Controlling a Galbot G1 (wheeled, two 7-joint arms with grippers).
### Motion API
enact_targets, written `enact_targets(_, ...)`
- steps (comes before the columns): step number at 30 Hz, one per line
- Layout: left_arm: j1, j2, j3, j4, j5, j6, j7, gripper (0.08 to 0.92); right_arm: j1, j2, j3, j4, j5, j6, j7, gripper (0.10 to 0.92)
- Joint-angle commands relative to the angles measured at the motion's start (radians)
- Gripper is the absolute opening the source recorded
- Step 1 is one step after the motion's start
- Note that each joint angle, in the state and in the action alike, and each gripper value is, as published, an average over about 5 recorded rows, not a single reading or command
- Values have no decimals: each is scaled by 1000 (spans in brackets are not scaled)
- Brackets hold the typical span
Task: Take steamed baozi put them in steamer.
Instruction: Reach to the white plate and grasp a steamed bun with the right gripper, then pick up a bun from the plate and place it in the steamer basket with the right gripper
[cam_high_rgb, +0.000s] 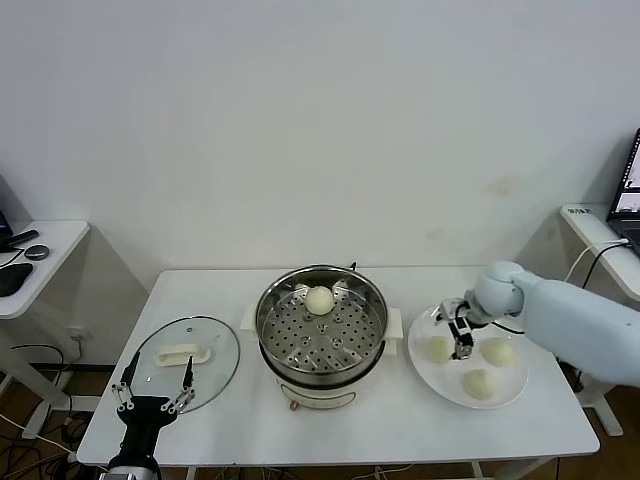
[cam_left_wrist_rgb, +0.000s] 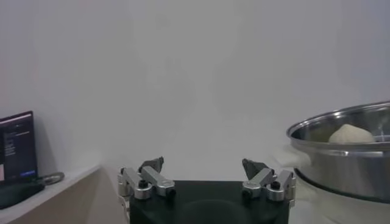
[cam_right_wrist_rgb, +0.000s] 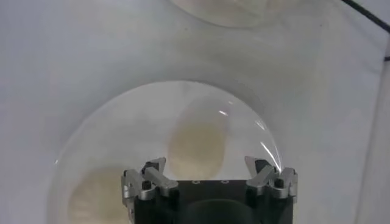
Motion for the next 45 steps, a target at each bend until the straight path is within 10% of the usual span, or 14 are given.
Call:
enact_targets(1, 3, -1, -2, 2, 1, 0, -1, 823, -80, 63, 59, -84, -33, -7, 11, 823)
enact_targets(10, 5, -2, -6, 2, 1, -1, 0, 823, -91, 82, 75, -112, -53, -46, 11, 784)
enact_targets(25, 2, -3, -7, -4, 0, 1, 3, 823, 62, -28, 31, 35, 39, -75, -39, 481)
enact_targets(34, -15, 11, 11, -9, -8, 2, 5, 823, 541, -122, -211, 222, 334, -137, -65, 483)
enact_targets(45, -41, 19, 13, 0, -25, 2, 4, 823, 854, 207, -427, 394, 784, -404, 111, 492)
